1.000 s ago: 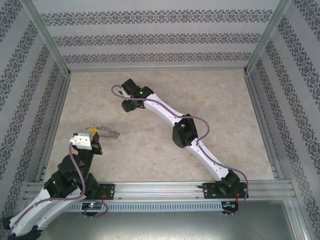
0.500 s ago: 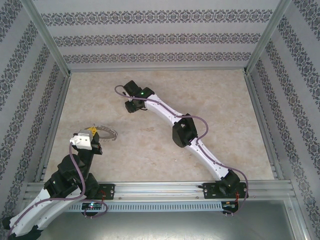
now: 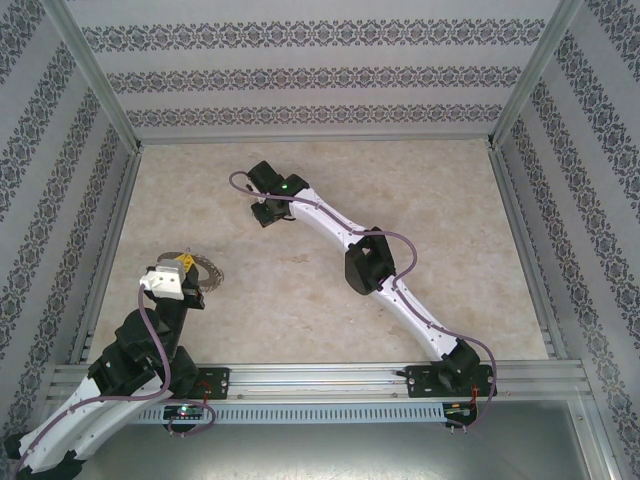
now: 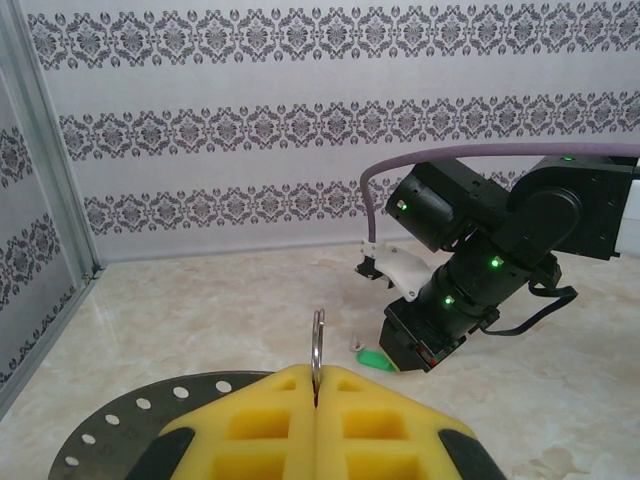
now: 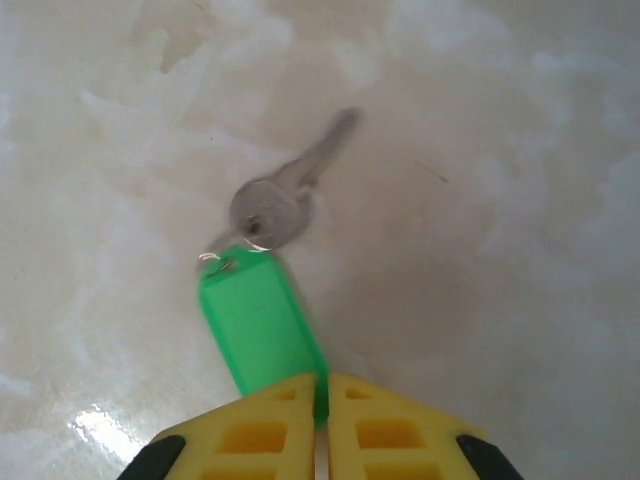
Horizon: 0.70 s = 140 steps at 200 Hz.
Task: Put the keys on the keyring
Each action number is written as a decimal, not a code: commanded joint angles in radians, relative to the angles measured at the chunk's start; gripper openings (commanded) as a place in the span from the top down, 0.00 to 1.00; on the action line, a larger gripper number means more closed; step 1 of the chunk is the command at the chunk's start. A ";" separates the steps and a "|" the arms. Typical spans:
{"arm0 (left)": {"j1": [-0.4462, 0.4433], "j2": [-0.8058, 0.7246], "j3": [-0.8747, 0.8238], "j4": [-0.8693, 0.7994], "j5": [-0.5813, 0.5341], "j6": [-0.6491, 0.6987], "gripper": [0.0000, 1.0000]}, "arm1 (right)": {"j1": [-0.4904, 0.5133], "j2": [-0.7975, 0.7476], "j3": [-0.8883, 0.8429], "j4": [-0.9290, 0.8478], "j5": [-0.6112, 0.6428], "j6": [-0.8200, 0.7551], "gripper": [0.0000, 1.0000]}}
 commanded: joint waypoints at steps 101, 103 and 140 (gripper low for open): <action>-0.011 -0.014 0.033 0.037 0.042 0.017 1.00 | -0.003 -0.311 -0.584 -0.017 0.048 -0.087 0.99; -0.012 -0.014 0.033 0.036 0.043 0.018 1.00 | -0.003 -0.322 -0.607 -0.006 0.048 -0.087 0.99; -0.012 -0.014 0.028 0.040 0.054 0.018 1.00 | -0.012 -0.551 -1.089 0.179 0.053 -0.049 0.99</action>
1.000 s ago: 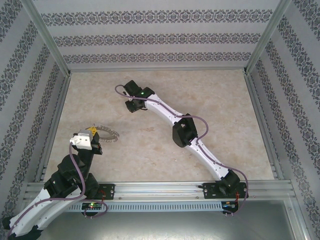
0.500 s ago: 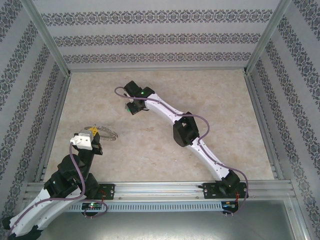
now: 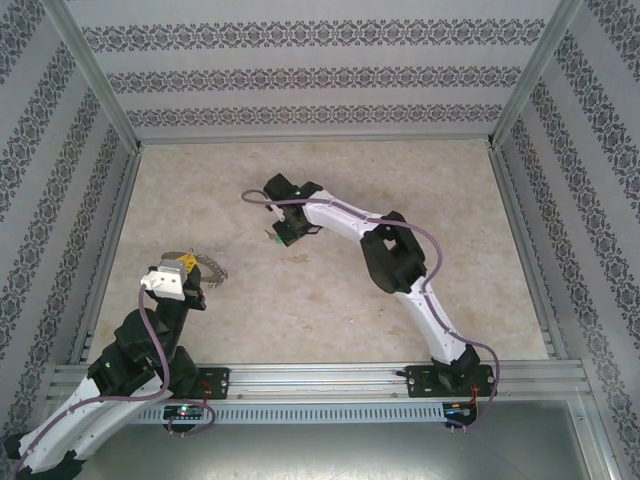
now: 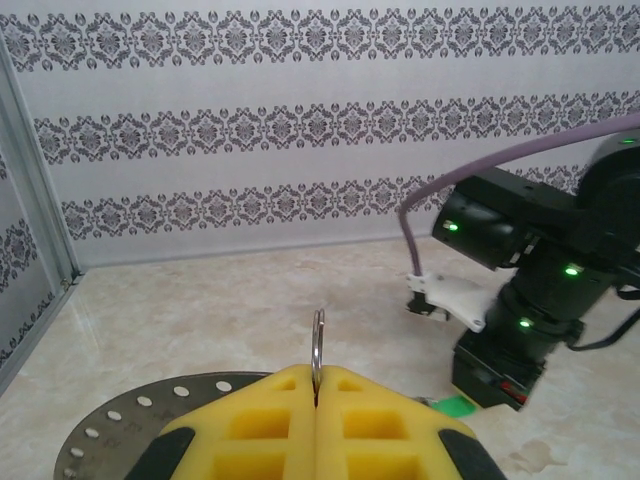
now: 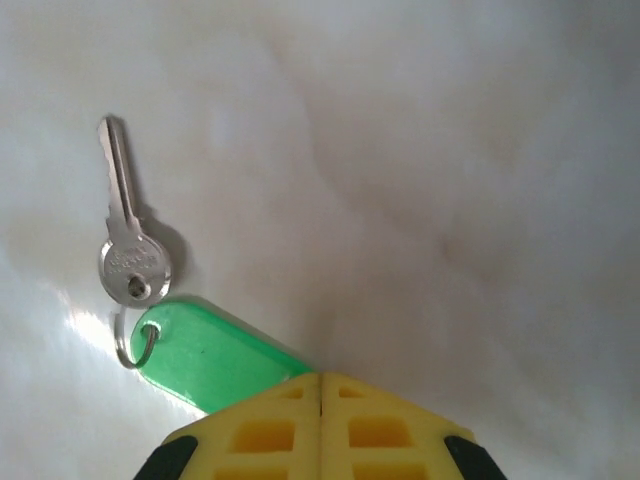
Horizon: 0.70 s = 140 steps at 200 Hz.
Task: Put the keys on the keyring
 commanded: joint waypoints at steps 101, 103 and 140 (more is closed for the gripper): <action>-0.012 0.106 0.021 0.093 0.227 0.024 1.00 | 0.056 -0.675 -0.841 0.248 0.007 -0.033 0.60; -0.012 0.114 0.023 0.093 0.235 0.022 1.00 | 0.058 -0.679 -0.845 0.255 -0.001 -0.041 0.59; -0.012 0.217 0.048 0.070 0.351 -0.026 1.00 | 0.064 -0.707 -0.921 0.376 -0.152 -0.127 0.53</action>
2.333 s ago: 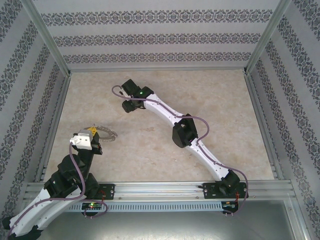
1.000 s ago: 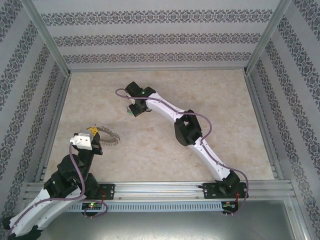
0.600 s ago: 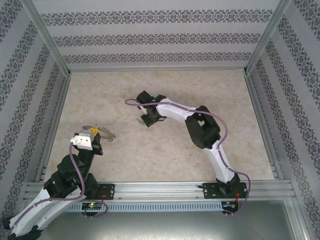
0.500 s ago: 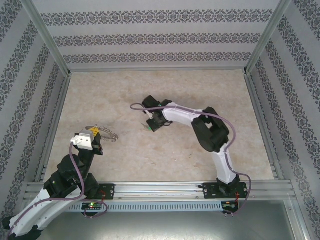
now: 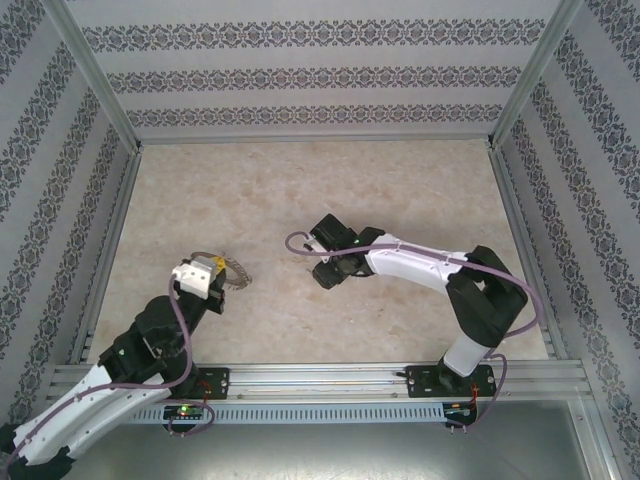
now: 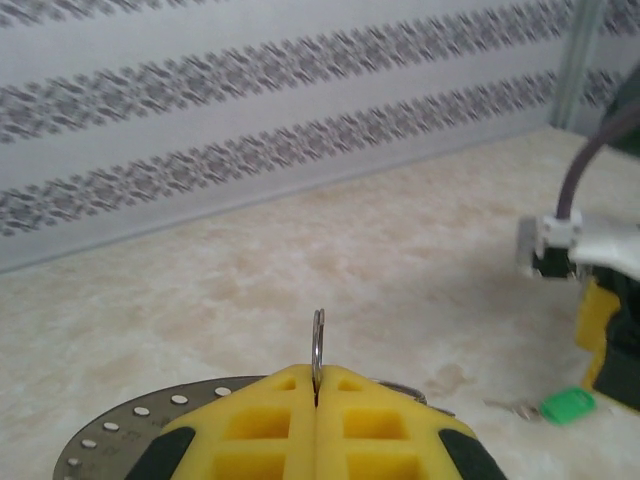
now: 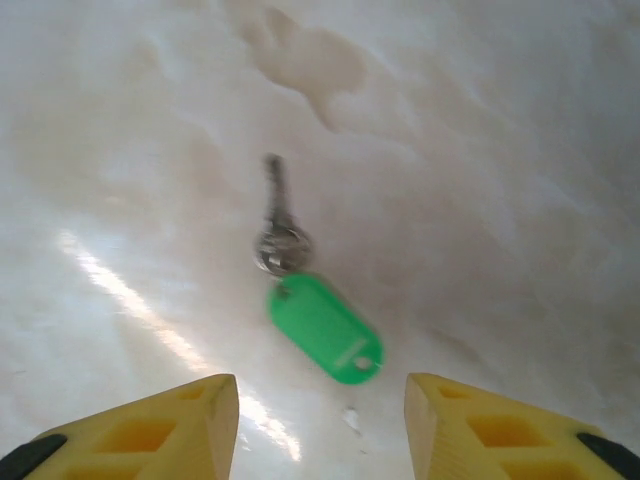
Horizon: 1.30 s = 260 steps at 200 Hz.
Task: Put the keys on the keyring
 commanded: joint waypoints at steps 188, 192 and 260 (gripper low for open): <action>-0.011 0.125 0.035 0.050 0.234 -0.058 1.00 | -0.064 0.168 0.026 0.150 -0.219 -0.161 0.75; -0.011 0.124 0.034 0.050 0.234 -0.058 1.00 | -0.065 0.168 0.026 0.151 -0.217 -0.160 0.76; -0.011 0.110 0.028 0.049 0.227 -0.058 1.00 | -0.070 0.171 0.012 0.143 -0.205 -0.169 0.86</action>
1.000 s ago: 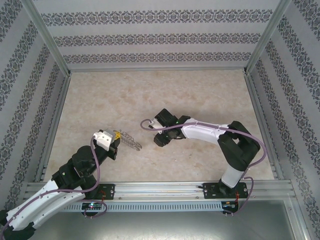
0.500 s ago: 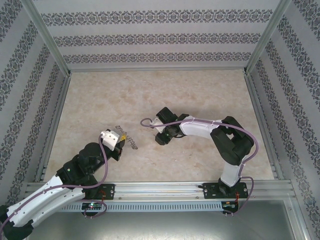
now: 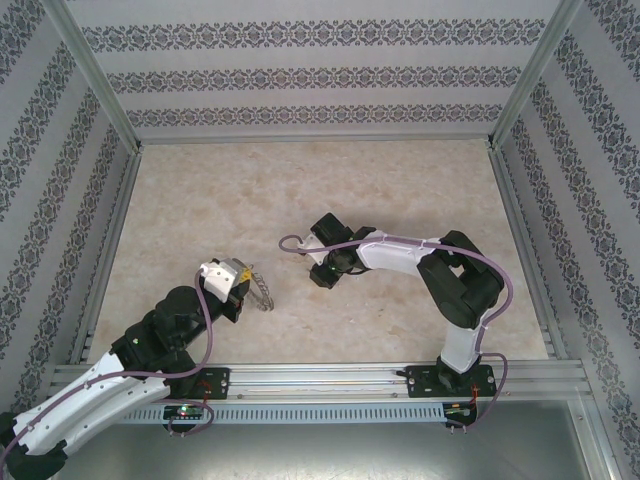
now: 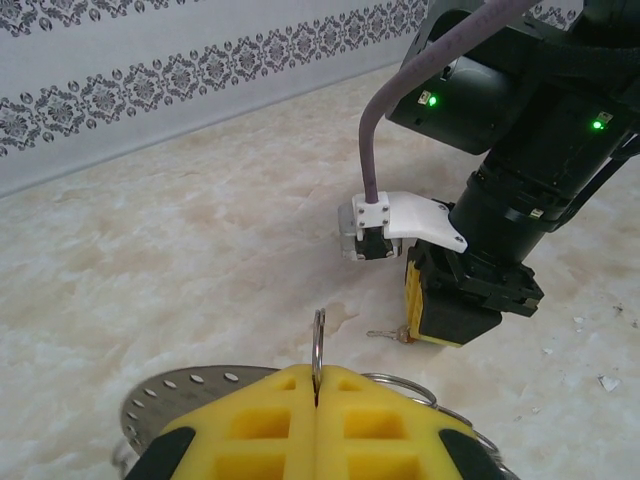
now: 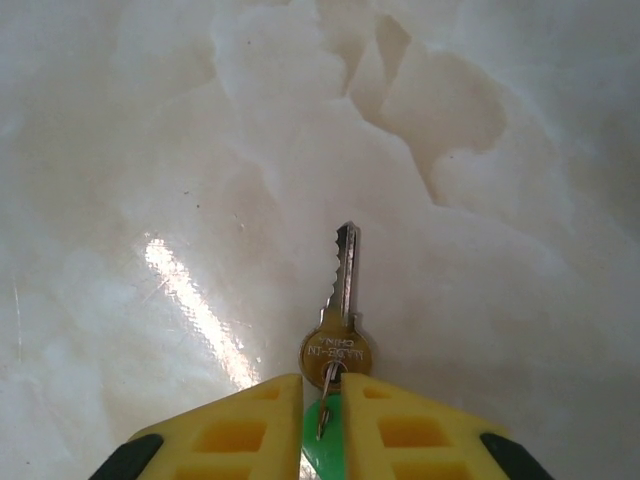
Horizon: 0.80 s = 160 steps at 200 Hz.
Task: Put the keys on the keyring
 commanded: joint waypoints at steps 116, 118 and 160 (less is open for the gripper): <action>-0.011 0.059 0.056 0.071 0.065 0.016 1.00 | 0.000 -0.296 -0.108 0.008 -0.077 -0.109 1.00; -0.011 0.061 0.058 0.073 0.067 0.018 1.00 | 0.001 -0.312 -0.114 0.009 -0.082 -0.113 1.00; -0.011 0.167 0.100 0.161 0.203 0.068 1.00 | 0.014 -0.623 -0.217 0.073 -0.220 -0.160 1.00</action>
